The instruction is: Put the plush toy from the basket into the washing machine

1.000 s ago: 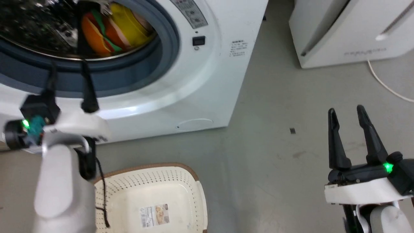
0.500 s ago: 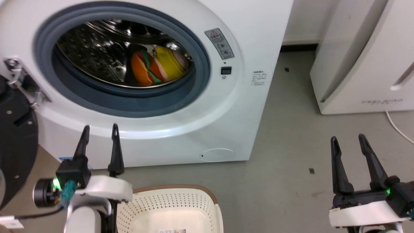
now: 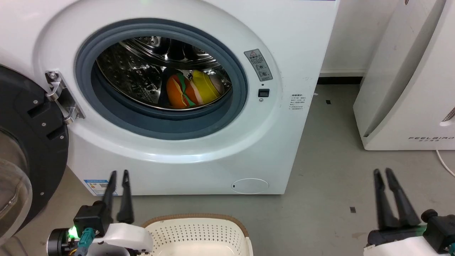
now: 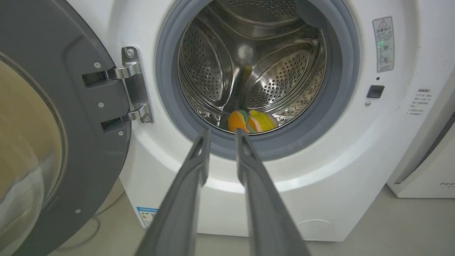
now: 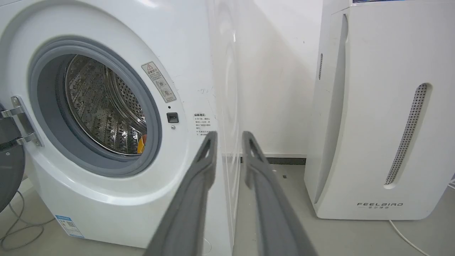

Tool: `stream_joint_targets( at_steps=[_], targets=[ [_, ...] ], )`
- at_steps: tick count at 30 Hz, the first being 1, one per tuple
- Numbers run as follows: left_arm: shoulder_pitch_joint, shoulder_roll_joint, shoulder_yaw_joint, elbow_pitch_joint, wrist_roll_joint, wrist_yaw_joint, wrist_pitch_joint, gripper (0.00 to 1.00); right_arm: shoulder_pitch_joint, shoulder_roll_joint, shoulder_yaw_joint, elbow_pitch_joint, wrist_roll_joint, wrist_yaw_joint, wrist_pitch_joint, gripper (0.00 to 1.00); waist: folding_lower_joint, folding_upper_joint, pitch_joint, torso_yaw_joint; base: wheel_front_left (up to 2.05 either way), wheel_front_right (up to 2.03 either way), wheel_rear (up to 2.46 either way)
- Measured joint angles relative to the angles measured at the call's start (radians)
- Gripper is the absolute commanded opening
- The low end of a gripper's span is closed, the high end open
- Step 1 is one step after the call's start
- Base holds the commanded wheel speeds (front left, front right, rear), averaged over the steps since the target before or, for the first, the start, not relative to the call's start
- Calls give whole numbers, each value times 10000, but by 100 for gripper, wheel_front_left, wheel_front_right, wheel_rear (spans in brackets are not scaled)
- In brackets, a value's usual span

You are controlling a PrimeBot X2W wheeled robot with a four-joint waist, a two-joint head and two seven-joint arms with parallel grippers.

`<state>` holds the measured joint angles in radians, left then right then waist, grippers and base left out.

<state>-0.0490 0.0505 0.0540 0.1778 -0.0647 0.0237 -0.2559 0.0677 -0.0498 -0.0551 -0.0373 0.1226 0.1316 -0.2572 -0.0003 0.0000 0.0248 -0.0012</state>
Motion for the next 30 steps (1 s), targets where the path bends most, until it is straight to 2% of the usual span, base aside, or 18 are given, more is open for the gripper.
stream_joint_targets(
  at_steps=[30],
  targets=[
    [2, -6, -115, -313, 100, -21, 539, 0, -55, 0, 102, 40, -251, 0, 541, 0, 3, 1, -57, 3, 0, 0, 0]
  ],
)
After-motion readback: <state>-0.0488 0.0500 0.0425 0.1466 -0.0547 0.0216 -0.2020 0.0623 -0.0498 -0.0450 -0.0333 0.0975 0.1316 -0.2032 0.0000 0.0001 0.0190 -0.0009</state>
